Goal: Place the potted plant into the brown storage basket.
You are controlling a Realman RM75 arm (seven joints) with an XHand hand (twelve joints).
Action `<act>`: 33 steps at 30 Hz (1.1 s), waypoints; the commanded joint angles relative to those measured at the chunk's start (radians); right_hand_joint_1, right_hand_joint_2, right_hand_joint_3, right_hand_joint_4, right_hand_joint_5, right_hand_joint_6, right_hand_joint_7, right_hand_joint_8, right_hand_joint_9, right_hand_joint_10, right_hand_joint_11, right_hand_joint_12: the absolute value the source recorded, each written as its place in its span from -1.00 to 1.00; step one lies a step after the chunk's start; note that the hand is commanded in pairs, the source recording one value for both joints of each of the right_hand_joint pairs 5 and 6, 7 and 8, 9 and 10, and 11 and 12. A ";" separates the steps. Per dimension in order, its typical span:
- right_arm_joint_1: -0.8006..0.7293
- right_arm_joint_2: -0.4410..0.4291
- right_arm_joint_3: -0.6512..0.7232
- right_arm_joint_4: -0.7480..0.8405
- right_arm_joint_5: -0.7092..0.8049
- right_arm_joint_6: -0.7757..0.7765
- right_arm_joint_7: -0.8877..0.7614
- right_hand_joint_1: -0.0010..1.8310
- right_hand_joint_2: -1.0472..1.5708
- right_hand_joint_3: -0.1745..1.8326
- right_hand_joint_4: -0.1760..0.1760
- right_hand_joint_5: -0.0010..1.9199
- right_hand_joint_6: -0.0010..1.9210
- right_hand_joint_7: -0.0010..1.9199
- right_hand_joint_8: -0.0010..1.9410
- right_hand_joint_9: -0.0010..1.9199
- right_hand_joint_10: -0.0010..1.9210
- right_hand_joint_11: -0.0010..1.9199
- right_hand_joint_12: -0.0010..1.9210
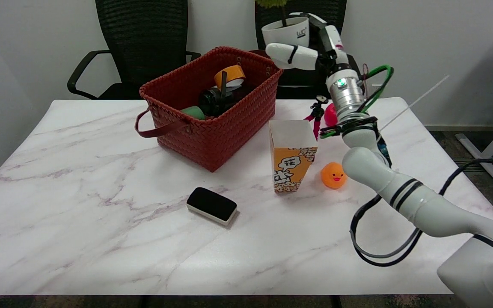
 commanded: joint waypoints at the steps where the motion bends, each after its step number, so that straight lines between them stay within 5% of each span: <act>1: 0.176 -0.141 -0.071 -0.161 -0.152 -0.129 -0.007 0.07 0.22 -1.00 0.00 -0.49 -0.49 0.05 0.04 -0.10 -0.10 -0.43 -0.43; 21: 0.356 -0.347 -0.141 -0.464 -0.383 -0.196 0.004 0.02 0.19 -1.00 0.00 -0.46 -0.46 0.01 0.00 -0.19 -0.19 -0.66 -0.66; 33: 0.384 -0.389 -0.149 -0.571 -0.442 -0.229 0.018 -0.01 0.17 -1.00 0.00 -0.48 -0.48 -0.01 -0.02 -0.23 -0.23 -0.74 -0.74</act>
